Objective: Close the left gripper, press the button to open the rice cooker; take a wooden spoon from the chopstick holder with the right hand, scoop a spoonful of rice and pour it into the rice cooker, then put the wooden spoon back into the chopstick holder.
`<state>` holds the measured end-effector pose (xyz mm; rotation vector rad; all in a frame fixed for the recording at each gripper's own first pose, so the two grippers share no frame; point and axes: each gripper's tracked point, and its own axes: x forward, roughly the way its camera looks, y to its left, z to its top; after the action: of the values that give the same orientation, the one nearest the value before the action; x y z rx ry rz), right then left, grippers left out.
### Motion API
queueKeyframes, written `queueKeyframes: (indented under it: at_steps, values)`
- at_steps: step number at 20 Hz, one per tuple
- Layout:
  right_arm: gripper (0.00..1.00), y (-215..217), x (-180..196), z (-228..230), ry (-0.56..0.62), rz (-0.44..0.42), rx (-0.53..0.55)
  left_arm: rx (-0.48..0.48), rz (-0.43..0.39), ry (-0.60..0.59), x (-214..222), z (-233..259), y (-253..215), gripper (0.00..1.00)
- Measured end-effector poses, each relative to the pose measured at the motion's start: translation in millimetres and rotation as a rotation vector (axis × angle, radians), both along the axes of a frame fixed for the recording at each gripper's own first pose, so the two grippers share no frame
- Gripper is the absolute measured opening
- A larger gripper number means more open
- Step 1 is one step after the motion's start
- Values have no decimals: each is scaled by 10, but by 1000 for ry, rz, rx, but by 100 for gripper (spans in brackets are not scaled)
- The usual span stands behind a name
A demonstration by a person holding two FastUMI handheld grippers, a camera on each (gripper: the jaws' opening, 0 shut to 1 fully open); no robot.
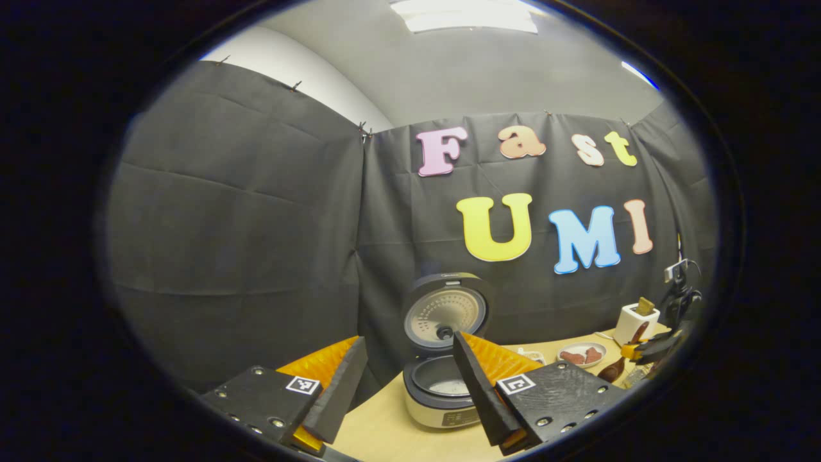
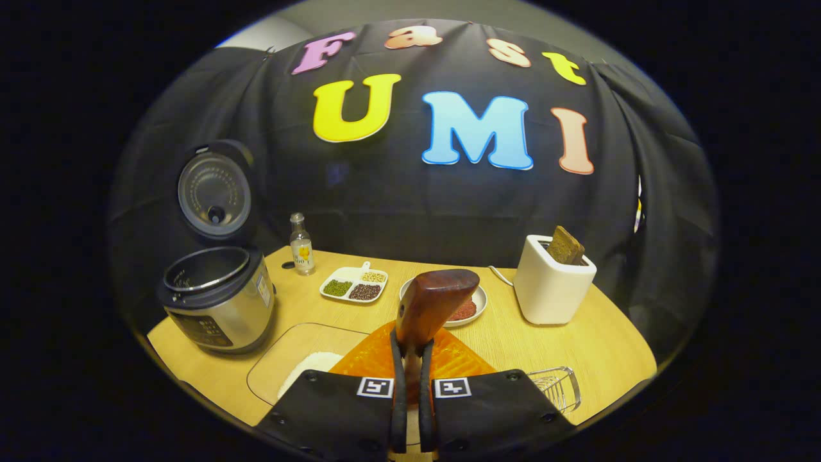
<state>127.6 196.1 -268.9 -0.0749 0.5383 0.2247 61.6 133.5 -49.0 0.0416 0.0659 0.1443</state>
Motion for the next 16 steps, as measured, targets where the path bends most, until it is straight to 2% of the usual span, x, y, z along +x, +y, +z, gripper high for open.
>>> queueKeyframes:
  at_steps: [2,3,4,7,8,9,11,13,16]
  values:
    - [9,111,-29,-59,-19,30,-47,1,8,-3,-8,20,28,83]
    - [5,167,-42,-82,-23,38,-53,3,11,-4,-9,20,40,83]
    - [9,237,-62,-102,-18,48,-50,5,13,-4,-20,11,43,83]
    - [9,445,-140,-155,1,73,-23,10,20,1,-30,7,61,83]
    - [6,500,-162,-161,10,80,-11,10,21,2,-29,-9,69,83]
    - [9,564,-189,-179,20,84,7,8,23,1,-38,-8,72,83]
    - [5,648,-237,-193,49,84,59,4,28,2,-46,-18,86,83]
    - [9,674,-250,-226,89,62,138,-2,32,3,-42,-29,96,83]
    - [9,470,-195,-225,173,-44,302,-2,33,-1,-68,-51,13,83]
